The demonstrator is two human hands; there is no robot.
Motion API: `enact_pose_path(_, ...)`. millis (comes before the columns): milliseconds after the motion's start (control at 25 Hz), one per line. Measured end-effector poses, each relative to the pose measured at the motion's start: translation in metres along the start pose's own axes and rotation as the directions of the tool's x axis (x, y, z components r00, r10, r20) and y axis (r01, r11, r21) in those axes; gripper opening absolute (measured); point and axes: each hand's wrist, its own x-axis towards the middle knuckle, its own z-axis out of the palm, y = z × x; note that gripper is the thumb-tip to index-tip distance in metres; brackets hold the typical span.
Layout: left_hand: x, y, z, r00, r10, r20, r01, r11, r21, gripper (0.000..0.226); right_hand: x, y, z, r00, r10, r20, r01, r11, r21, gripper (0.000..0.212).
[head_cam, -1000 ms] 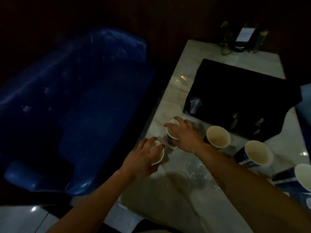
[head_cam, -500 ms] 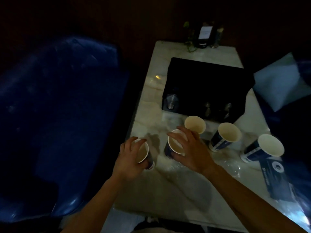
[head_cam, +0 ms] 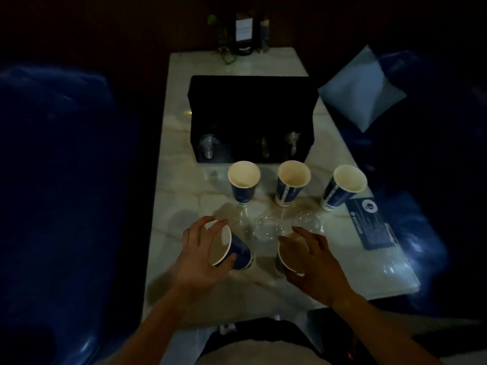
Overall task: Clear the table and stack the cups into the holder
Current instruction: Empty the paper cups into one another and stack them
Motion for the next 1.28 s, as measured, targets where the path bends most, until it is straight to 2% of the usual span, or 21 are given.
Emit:
enact_pose_path(160, 0.006, 0.025, 0.006, 0.997, 0.078, -0.021, -0.078, 0.997, -0.016, 0.073, -0.005, 0.011, 0.008, 0.998, -0.024, -0.051, 0.027, 0.998, 0.049, 0.082)
enact_pose_path(280, 0.013, 0.043, -0.008, 0.991, 0.121, -0.065, -0.12, 0.993, 0.019, 0.074, -0.004, 0.014, 0.016, 0.996, 0.071, -0.062, -0.053, 0.967, 0.248, 0.092)
enact_pose_path(400, 0.021, 0.063, -0.019, 0.963, 0.244, -0.11, -0.238, 0.969, 0.064, 0.072, -0.005, 0.021, 0.02, 0.99, 0.125, -0.063, -0.085, 0.897, 0.435, 0.101)
enact_pose_path(560, 0.031, 0.092, -0.006, 0.931, 0.363, -0.022, -0.36, 0.928, 0.095, 0.075, 0.002, 0.024, 0.02, 0.987, 0.161, 0.011, -0.143, 0.836, 0.53, 0.109)
enact_pose_path(640, 0.033, 0.102, 0.011, 0.926, 0.372, 0.058, -0.376, 0.921, 0.102, 0.081, 0.004, 0.027, 0.018, 0.985, 0.164, 0.058, -0.17, 0.834, 0.526, 0.109)
enact_pose_path(760, 0.035, 0.105, 0.041, 0.908, 0.384, 0.169, -0.414, 0.887, 0.206, 0.082, 0.003, 0.035, 0.015, 0.985, 0.129, 0.116, -0.173, 0.789, 0.59, 0.104)
enact_pose_path(960, 0.035, 0.097, 0.09, 0.878, 0.424, 0.221, -0.471, 0.848, 0.243, 0.07, 0.001, 0.041, 0.015, 0.983, 0.158, 0.09, -0.18, 0.77, 0.613, 0.103)
enact_pose_path(1120, 0.032, 0.084, 0.121, 0.9, 0.34, 0.272, -0.418, 0.849, 0.322, 0.069, 0.001, 0.046, 0.015, 0.987, 0.131, 0.089, -0.158, 0.768, 0.621, 0.098)
enact_pose_path(1280, 0.027, 0.073, 0.133, 0.918, 0.267, 0.292, -0.351, 0.891, 0.288, 0.075, 0.003, 0.048, 0.016, 0.995, 0.068, 0.077, -0.101, 0.782, 0.616, 0.093)
